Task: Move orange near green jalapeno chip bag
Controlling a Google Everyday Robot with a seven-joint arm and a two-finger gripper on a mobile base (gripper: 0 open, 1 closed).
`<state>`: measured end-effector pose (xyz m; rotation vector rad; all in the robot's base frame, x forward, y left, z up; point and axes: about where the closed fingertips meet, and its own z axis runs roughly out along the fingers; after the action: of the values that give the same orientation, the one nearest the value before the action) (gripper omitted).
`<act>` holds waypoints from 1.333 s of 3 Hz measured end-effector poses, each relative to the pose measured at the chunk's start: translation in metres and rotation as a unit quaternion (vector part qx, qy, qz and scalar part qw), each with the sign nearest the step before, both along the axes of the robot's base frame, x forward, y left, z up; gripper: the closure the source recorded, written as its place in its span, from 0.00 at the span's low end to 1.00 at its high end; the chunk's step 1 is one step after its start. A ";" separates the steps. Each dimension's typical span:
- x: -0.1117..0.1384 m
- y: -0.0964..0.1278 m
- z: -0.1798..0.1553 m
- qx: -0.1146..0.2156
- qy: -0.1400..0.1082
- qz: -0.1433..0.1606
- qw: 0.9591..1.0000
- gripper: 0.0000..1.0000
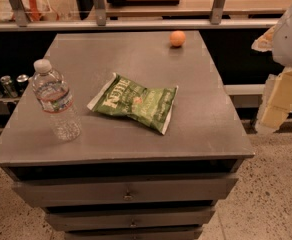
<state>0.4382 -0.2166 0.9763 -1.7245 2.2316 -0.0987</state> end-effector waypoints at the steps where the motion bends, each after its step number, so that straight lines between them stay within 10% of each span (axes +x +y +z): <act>1: 0.000 0.000 0.000 0.000 0.000 0.000 1.000 0.00; 4: 0.073 -0.020 0.021 0.055 -0.065 -0.046 0.995 0.00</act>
Offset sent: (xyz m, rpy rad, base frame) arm 0.0162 -0.0064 0.0033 0.0245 -0.0472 -0.0525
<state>0.5109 -0.2364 0.9970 -1.5134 2.1789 -0.1046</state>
